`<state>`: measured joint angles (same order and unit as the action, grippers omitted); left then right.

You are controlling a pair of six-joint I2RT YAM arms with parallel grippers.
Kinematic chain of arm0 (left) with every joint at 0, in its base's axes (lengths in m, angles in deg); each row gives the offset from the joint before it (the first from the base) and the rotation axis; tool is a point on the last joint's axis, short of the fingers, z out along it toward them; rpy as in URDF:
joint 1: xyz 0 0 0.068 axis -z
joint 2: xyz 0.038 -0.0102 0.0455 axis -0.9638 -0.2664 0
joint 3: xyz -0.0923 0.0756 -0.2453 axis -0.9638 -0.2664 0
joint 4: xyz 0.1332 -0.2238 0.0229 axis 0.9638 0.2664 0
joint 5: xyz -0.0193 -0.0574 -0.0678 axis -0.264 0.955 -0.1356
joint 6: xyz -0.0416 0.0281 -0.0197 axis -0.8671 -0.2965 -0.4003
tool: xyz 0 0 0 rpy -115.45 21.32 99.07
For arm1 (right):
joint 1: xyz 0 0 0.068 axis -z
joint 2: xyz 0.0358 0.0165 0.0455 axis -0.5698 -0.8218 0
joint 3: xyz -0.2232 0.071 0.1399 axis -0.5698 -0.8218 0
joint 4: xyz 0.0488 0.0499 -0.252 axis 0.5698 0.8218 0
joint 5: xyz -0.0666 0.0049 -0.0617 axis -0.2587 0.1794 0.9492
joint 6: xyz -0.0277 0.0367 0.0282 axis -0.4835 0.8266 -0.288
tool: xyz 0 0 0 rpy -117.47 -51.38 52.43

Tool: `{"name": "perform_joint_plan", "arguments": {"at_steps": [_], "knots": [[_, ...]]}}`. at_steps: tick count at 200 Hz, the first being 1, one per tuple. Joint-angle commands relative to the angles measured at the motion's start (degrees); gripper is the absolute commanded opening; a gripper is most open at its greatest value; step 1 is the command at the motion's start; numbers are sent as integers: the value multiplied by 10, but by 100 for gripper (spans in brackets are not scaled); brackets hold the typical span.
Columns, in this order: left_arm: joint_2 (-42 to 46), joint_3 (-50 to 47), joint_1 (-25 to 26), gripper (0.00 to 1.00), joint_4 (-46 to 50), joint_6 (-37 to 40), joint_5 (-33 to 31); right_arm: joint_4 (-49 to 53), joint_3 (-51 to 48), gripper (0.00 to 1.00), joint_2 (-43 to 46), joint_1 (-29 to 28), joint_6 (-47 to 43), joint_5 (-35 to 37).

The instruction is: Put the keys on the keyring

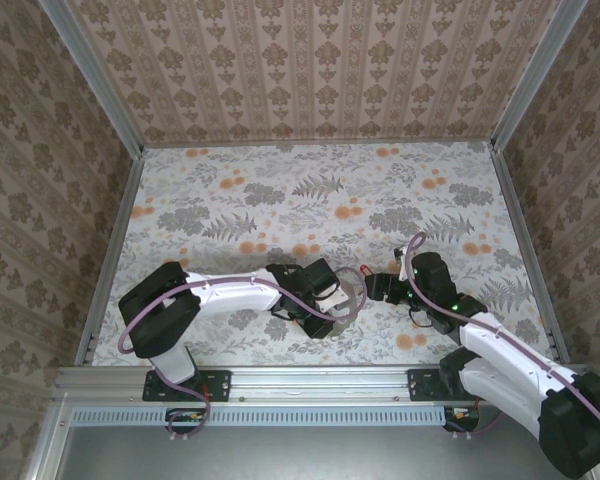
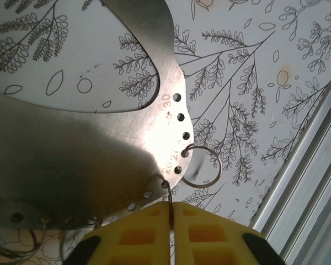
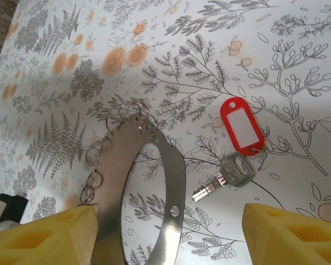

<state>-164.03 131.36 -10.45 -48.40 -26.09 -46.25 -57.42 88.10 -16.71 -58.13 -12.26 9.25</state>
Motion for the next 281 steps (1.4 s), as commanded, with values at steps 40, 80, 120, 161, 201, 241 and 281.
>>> {"name": "perform_joint_plan", "arguments": {"at_steps": [40,80,120,161,201,241,281], "knots": [[28,1,-16,0,37,16,-22,3,-9,72,9,5,10,3],[67,-10,-47,0,45,21,-24,2,-10,72,10,5,10,4],[111,-28,-84,0,77,37,-32,-8,-9,72,-2,5,9,3],[127,-25,-96,0,95,48,-45,-19,3,72,-29,5,0,1],[109,-33,-126,2,100,50,-72,-11,14,71,-35,5,-11,6],[78,5,-102,29,112,67,-117,-5,20,72,-34,8,-13,10],[44,47,-67,34,102,76,-148,-10,23,72,-36,25,-15,4]]}}
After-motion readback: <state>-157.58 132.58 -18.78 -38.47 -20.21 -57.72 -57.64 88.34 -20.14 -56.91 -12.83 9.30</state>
